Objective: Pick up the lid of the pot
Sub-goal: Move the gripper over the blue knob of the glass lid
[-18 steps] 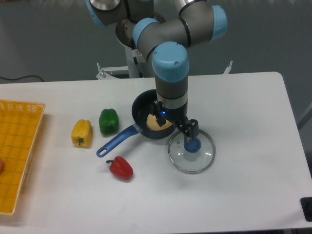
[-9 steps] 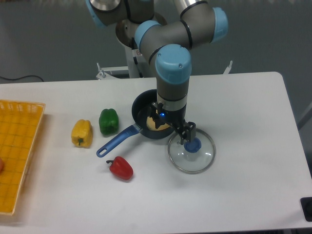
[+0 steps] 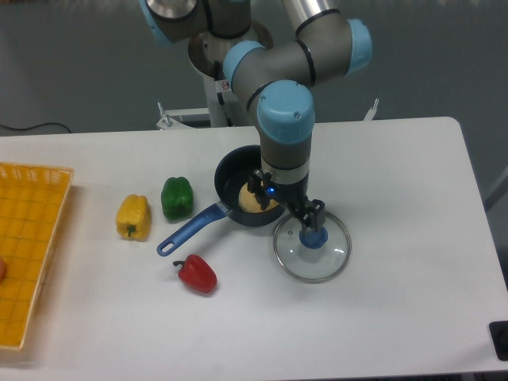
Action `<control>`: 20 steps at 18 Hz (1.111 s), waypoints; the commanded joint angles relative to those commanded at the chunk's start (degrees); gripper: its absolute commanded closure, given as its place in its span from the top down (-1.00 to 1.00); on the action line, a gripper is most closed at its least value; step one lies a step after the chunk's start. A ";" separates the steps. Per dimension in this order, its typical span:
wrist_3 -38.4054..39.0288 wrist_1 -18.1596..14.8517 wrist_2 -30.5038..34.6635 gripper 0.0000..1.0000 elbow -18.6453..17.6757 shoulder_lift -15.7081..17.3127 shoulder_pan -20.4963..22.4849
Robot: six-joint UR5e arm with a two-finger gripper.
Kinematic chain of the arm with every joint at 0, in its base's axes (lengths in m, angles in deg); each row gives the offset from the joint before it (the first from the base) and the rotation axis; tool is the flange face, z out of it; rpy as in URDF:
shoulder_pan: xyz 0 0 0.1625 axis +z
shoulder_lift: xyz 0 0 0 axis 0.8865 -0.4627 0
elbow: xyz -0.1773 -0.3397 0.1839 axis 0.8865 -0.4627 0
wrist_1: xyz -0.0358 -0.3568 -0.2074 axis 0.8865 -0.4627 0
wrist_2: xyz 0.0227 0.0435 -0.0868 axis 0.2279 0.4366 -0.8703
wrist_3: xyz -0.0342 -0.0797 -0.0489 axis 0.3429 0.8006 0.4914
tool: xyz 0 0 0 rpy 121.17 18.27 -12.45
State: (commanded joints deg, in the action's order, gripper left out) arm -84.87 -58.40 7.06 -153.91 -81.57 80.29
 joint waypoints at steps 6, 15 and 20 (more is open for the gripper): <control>-6.94 0.53 0.53 1.00 1.05 -2.82 2.02; -14.15 3.43 0.18 1.00 1.06 -6.07 6.33; -14.33 3.61 -0.70 1.00 0.97 -7.56 6.33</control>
State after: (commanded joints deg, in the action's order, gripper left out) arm -99.19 -54.79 6.37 -152.94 -89.14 86.62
